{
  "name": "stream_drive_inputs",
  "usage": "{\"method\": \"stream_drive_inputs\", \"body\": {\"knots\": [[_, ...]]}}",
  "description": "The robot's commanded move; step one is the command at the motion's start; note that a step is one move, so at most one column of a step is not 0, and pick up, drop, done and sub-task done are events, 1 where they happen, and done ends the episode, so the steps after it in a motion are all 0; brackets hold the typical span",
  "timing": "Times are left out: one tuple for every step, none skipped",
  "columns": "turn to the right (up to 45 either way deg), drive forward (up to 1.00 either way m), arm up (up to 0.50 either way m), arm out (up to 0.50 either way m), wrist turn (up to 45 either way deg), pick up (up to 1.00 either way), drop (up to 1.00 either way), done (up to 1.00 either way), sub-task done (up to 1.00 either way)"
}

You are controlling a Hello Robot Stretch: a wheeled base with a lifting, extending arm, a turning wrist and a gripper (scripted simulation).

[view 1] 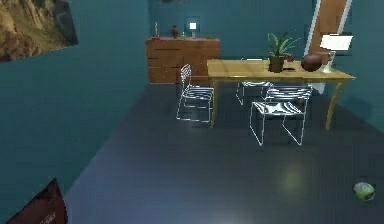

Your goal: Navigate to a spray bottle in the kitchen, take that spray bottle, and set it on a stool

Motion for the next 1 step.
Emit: {"method": "stream_drive_inputs", "body": {"knots": [[0.0,0.15,0.0,0.0,0.0,0.0,0.0,0.0,0.0]]}}
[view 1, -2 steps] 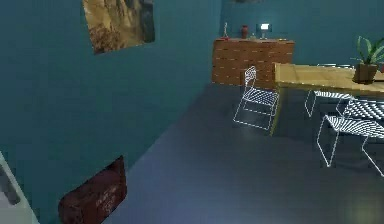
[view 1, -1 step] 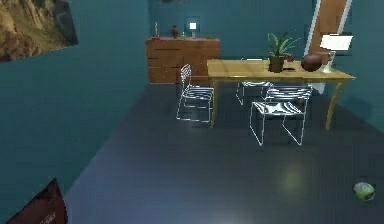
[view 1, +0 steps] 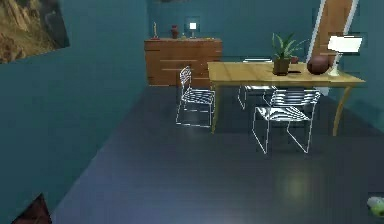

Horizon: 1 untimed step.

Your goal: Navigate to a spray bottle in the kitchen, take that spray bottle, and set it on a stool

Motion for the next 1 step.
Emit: {"method": "stream_drive_inputs", "body": {"knots": [[0.0,0.45,0.0,0.0,0.0,0.0,0.0,0.0,0.0]]}}
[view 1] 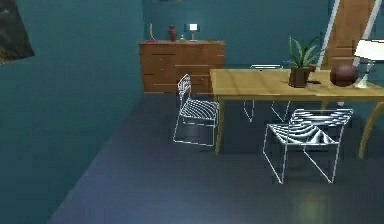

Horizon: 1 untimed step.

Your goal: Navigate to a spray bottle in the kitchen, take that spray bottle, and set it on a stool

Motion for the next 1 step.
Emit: {"method": "stream_drive_inputs", "body": {"knots": [[45.0,0.0,0.0,0.0,0.0,0.0,0.0,0.0,0.0]]}}
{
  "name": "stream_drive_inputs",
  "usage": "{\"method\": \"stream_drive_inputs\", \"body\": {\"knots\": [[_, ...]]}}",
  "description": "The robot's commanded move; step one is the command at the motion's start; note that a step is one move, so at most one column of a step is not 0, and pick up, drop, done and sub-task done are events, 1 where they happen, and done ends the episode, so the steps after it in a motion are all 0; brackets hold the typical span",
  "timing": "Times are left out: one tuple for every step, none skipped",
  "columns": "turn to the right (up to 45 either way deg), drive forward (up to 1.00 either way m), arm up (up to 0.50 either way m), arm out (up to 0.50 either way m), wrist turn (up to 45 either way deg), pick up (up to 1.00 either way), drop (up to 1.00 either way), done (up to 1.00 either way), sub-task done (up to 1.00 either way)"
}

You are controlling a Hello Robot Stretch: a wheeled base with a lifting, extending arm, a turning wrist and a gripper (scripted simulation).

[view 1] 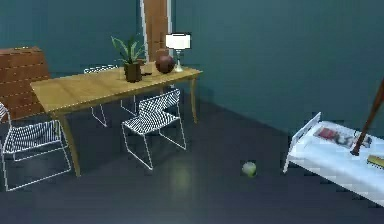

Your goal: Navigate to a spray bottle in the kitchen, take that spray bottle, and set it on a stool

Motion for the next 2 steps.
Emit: {"method": "stream_drive_inputs", "body": {"knots": [[33.0,0.0,0.0,0.0,0.0,0.0,0.0,0.0,0.0],[0.0,0.5,0.0,0.0,0.0,0.0,0.0,0.0,0.0]]}}
